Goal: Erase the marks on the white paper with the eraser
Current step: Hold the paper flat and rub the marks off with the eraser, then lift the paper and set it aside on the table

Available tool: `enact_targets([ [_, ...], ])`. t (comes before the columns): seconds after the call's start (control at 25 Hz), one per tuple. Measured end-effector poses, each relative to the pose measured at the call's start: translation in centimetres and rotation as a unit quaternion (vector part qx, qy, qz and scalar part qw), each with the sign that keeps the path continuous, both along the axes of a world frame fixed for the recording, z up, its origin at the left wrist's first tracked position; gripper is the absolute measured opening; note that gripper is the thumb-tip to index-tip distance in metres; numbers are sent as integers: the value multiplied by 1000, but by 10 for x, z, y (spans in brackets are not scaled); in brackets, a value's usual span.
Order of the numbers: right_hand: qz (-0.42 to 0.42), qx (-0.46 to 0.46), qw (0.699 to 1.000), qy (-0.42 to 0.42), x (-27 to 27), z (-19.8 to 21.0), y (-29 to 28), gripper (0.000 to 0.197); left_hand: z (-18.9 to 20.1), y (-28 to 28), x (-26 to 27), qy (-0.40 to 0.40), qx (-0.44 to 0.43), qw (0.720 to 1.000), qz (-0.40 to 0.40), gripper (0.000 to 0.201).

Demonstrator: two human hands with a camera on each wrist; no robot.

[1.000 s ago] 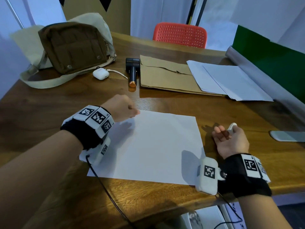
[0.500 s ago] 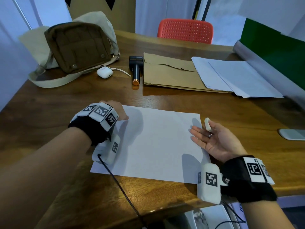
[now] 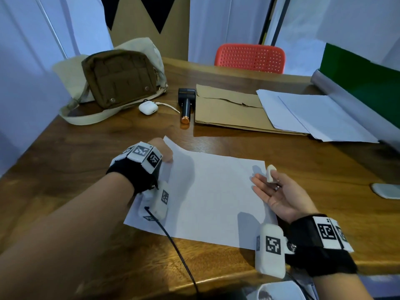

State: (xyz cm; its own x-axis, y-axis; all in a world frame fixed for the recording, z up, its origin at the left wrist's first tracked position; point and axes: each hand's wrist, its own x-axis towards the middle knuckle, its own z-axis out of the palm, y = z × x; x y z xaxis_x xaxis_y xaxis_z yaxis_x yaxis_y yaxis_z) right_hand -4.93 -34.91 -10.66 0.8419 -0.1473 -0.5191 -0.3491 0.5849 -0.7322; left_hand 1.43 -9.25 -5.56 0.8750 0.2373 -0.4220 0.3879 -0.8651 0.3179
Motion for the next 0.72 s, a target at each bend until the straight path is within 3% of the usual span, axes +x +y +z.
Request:
enact_targets([
  [0.2,-80,19,997,-10,3,4,-9,15,14,13,5,-127,-208,965,97,41],
  [0.28,-101,-2,995,-16,4,14,-12,8,21,19,10,-166,-270,943,100,39],
  [0.4,-108,-67,991,-33,8,34,-16,16,34,25,12,-217,-345,909,87,39],
  [0.56,-15,-192,972,-133,14,55,-14,35,46,29,9,-248,-410,877,30,36],
  [0.72,89,-331,916,-209,21,65,-17,30,55,31,6,-271,-455,848,-5,35],
])
